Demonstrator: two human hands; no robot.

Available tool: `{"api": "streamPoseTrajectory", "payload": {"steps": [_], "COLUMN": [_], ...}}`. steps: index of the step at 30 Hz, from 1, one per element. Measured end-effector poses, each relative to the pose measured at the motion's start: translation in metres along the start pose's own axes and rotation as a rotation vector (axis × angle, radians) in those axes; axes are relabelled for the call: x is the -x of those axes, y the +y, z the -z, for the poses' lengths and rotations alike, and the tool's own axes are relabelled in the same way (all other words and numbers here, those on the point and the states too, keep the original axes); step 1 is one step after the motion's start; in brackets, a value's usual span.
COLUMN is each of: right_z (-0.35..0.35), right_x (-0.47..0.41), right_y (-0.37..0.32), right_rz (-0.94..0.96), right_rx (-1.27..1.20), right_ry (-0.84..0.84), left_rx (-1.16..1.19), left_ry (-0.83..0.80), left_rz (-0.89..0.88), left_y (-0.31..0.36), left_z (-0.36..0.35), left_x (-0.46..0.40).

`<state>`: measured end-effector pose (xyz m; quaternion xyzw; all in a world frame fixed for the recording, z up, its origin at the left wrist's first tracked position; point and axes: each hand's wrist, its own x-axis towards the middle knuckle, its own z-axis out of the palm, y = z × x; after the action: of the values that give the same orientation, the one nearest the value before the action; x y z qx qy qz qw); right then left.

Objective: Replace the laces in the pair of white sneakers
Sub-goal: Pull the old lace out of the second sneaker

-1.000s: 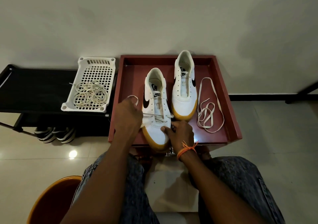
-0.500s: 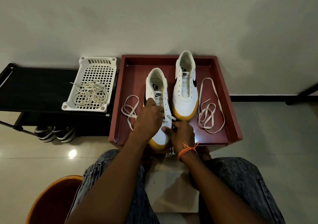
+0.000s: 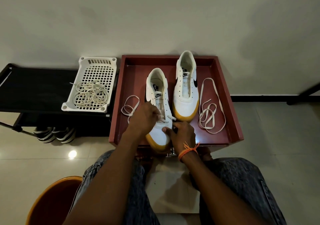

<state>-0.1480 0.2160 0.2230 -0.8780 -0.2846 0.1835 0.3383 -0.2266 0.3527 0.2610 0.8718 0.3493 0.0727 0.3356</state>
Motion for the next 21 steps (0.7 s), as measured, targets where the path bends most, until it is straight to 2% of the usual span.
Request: {"api": "streamPoseTrajectory", "payload": {"steps": [2,5,8,10,13,15,17,21], "right_z": [0.000,0.000,0.001,0.001,0.001,0.001,0.002,0.003], "right_x": [0.000,0.000,0.000,0.000,0.000,0.002,0.002,0.003], "right_y": [0.002,0.002,0.002,0.002,0.000,0.000,-0.001,-0.003], "right_rz": [-0.018,-0.023,-0.025,-0.029,0.002,0.030,0.023,0.019], "right_rx": [-0.003,-0.040,-0.052,-0.043,-0.031,-0.018,-0.019,-0.035], "right_ry": [-0.003,-0.012,-0.011,-0.012,-0.008,0.013,0.017,0.011], "left_rx": [0.112,0.111,0.054,0.023,-0.026,-0.008,-0.001,0.087], "left_ry": [0.124,0.305,0.362,0.329,0.175,0.068,0.038,0.162], "left_rz": [0.138,0.262,0.187,0.059,-0.138,-0.120,-0.082,-0.030], "left_y": [-0.006,-0.020,-0.016,-0.002,0.013,0.016,0.020,0.019], "left_z": [0.014,0.029,0.027,0.020,0.001,-0.013,-0.022,-0.019], "left_x": [0.003,0.011,0.012,0.009,0.006,0.006,0.007,0.003]}}
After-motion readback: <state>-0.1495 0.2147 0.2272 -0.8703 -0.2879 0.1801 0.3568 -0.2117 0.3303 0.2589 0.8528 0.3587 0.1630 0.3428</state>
